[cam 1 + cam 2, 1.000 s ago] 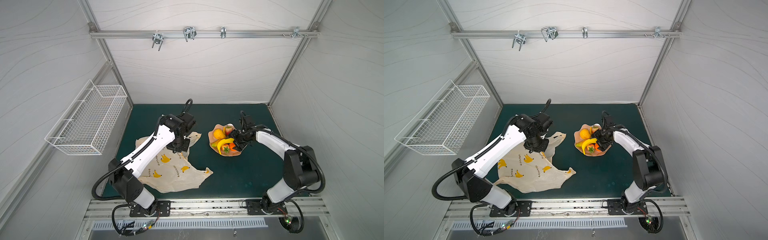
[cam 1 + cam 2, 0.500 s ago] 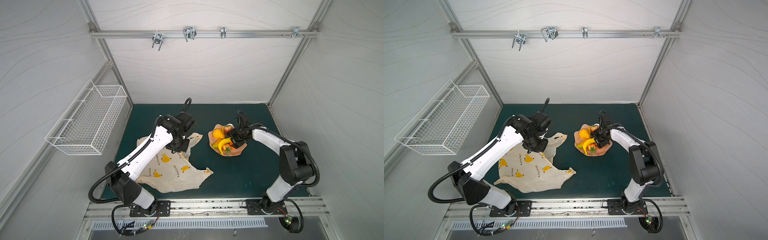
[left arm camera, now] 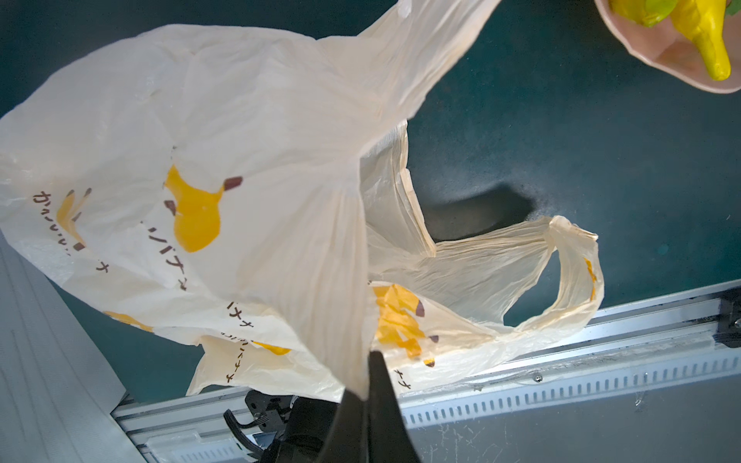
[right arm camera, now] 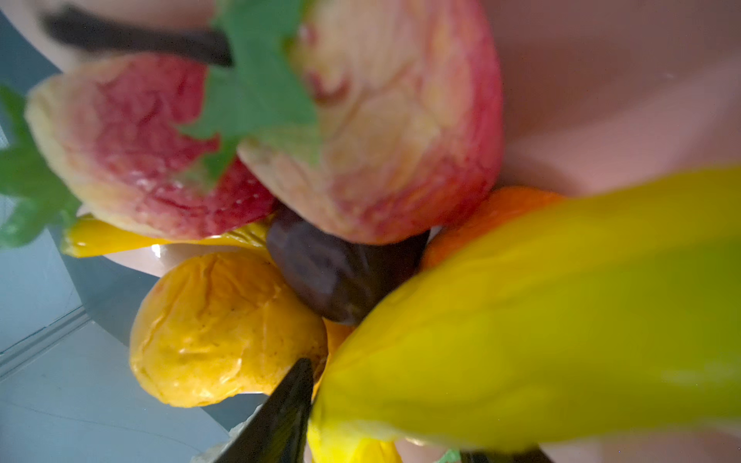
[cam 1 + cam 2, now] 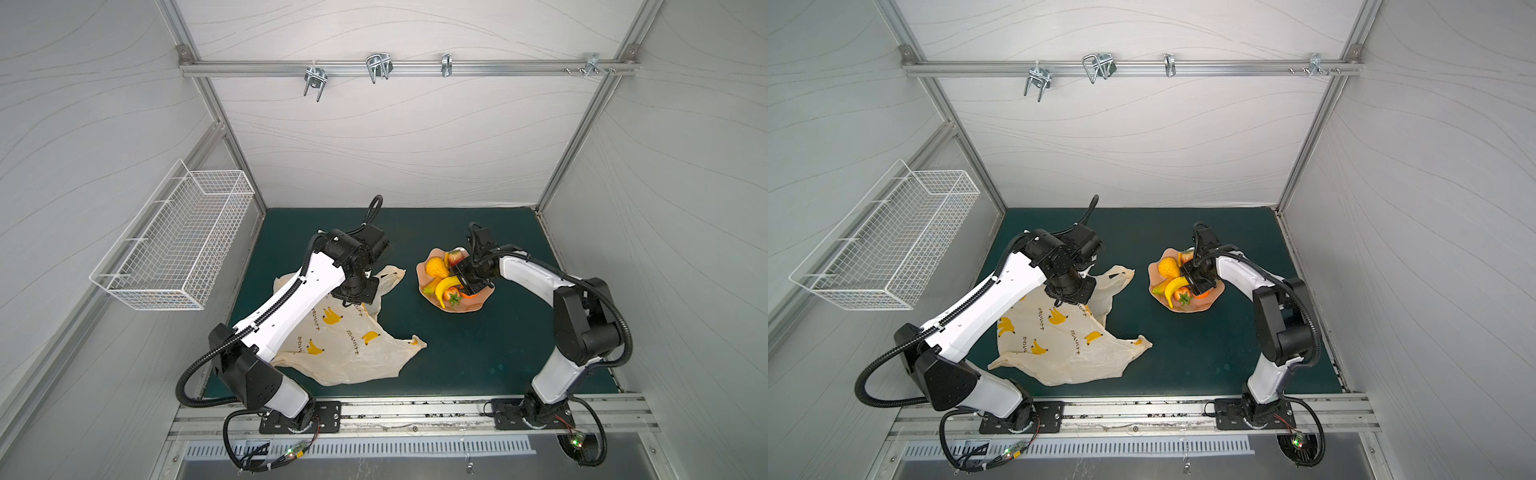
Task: Place the fruits into the plastic bag
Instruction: Pick up the fruit from the plate, then place the fruit in the plastic bag.
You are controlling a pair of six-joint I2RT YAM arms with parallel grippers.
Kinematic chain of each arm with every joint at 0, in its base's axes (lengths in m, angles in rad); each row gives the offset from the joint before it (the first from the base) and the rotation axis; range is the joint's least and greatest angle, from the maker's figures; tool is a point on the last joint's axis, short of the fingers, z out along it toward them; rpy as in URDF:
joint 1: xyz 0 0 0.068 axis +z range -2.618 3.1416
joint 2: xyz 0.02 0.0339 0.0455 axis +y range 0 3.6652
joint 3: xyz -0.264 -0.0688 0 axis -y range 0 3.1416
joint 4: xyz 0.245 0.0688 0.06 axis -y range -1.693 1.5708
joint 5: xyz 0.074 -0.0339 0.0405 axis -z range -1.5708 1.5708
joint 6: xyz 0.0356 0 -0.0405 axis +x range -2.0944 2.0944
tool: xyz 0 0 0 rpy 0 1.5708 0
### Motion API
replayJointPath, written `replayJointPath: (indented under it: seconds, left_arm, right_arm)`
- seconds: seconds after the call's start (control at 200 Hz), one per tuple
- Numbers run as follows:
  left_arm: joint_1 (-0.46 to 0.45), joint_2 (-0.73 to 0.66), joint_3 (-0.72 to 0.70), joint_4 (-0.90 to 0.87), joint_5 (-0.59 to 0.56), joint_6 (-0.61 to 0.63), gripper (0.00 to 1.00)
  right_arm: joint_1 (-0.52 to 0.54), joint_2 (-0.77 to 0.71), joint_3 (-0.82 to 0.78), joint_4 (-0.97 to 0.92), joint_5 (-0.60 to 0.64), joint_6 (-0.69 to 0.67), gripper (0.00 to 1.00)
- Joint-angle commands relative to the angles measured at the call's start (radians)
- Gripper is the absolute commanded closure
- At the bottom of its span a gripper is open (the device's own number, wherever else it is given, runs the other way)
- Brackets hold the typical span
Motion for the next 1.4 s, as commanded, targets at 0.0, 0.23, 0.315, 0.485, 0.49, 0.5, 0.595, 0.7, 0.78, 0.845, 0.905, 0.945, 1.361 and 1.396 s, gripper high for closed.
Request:
replayJointPath:
  seconds: [0.0, 0.23, 0.315, 0.485, 0.49, 0.5, 0.595, 0.7, 0.78, 0.845, 0.905, 0.945, 1.361, 1.396]
  left_arm:
    - [0.005, -0.029, 0.01, 0.011, 0.002, 0.014, 1.0]
    - [0.005, -0.037, 0.01, 0.012, -0.005, 0.021, 1.0]
    - [0.005, -0.038, 0.013, 0.017, -0.004, 0.025, 1.0]
    - [0.005, -0.044, 0.015, 0.023, -0.008, 0.034, 1.0]
    - [0.005, -0.045, 0.015, 0.022, -0.008, 0.035, 1.0]
    - [0.005, -0.046, 0.015, 0.023, -0.008, 0.036, 1.0]
    - [0.005, -0.05, 0.008, 0.026, -0.001, 0.043, 1.0]
    - [0.005, -0.059, 0.011, 0.029, 0.003, 0.059, 1.0]
    - [0.005, -0.073, 0.023, 0.028, 0.008, 0.075, 1.0]
    - [0.005, -0.087, 0.027, 0.03, 0.013, 0.085, 1.0]
    - [0.005, -0.098, 0.022, 0.035, 0.021, 0.091, 1.0]
    - [0.005, -0.106, 0.019, 0.039, 0.027, 0.094, 1.0]
    - [0.005, -0.115, 0.02, 0.06, 0.082, 0.092, 1.0]
    - [0.005, -0.113, 0.019, 0.061, 0.086, 0.087, 1.0]
  right_arm:
    - [0.007, 0.018, 0.001, -0.037, 0.037, 0.031, 0.49]
    - [0.008, -0.035, 0.008, -0.051, 0.053, 0.02, 0.62]
    - [0.007, -0.062, 0.012, -0.057, 0.05, 0.013, 0.67]
    - [0.008, -0.139, 0.03, -0.071, 0.057, -0.014, 0.71]
    - [0.008, -0.141, 0.031, -0.071, 0.058, -0.016, 0.72]
    - [0.009, -0.145, 0.036, -0.076, 0.06, -0.018, 0.71]
    - [0.007, -0.185, 0.057, -0.097, 0.07, -0.041, 0.73]
    - [0.007, -0.238, 0.06, -0.102, 0.07, -0.072, 0.75]
    - [0.01, -0.302, 0.035, -0.005, 0.05, -0.155, 0.75]
    - [0.016, -0.338, 0.01, 0.112, -0.016, -0.281, 0.76]
    - [0.031, -0.354, 0.004, 0.181, -0.093, -0.398, 0.78]
    - [0.06, -0.368, -0.004, 0.218, -0.125, -0.463, 0.75]
    - [0.445, -0.361, -0.102, 0.501, 0.157, -0.683, 0.81]
    - [0.474, -0.362, -0.102, 0.507, 0.186, -0.695, 0.81]
